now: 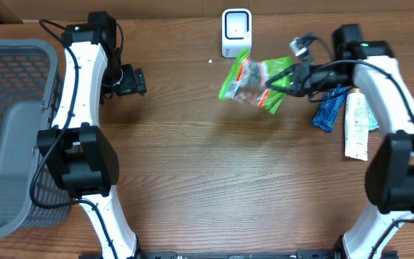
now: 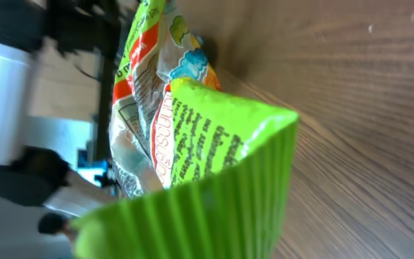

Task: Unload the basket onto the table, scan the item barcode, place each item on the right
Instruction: 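Lift the green bag and hold it in front of the scanner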

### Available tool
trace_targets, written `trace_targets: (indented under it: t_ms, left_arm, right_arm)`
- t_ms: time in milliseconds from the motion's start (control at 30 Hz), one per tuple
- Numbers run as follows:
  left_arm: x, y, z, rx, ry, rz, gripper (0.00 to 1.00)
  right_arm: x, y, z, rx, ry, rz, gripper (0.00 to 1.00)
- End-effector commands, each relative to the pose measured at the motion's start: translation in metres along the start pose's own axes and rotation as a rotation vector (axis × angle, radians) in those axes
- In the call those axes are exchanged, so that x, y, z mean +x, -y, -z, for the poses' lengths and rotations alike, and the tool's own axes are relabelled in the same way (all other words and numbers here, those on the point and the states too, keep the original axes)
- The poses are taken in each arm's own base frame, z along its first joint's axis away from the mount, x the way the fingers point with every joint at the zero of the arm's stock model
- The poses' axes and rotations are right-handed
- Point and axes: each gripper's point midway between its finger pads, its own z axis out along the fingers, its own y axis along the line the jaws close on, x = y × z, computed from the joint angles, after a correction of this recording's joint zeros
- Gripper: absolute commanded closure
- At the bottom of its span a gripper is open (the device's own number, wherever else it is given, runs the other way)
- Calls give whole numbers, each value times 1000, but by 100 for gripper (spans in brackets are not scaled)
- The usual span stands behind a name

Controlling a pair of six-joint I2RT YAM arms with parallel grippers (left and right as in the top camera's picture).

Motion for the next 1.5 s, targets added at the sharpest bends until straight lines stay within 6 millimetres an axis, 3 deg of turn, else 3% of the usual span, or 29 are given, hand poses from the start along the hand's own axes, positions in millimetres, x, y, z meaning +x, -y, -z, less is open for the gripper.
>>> trace_targets:
  t_ms: [0,133,233,467,633,700,800,967,1067,1233,1467]
  left_arm:
    - [0,6,10,10,25,-2,0]
    - [0,6,10,10,25,-2,0]
    - [0,6,10,10,25,-2,1]
    - [0,6,10,10,25,-2,0]
    - [0,5,10,10,25,0,1]
    - [0,5,10,10,25,0,0]
    - [0,6,10,10,25,-1,0]
    - [0,6,10,10,25,-1,0]
    - [0,6,10,10,25,-1,1]
    - [0,6,10,10,25,-1,0]
    - [0,6,10,10,25,-1,0]
  right_arm:
    - [-17,-38,34,-68,99,12,96]
    - [-27,-34,50,-45,149,2,96]
    - [-38,-17,52,50,176,-35,96]
    - [-77,34,45,435,329,-117,96]
    - [-119,58,52,814,551,-5,96]
    - [-134,55,57,968,645,77,96]
    - [-154,36,53,1151,689,323,96]
    - [-182,-4,32,1352,682,736,96]
    - [-194,-14,14,1439,607,974,96]
    - [-207,-6,-6,1550,485,1226,96]
    - [-215,21,-14,1691,342,1376,96]
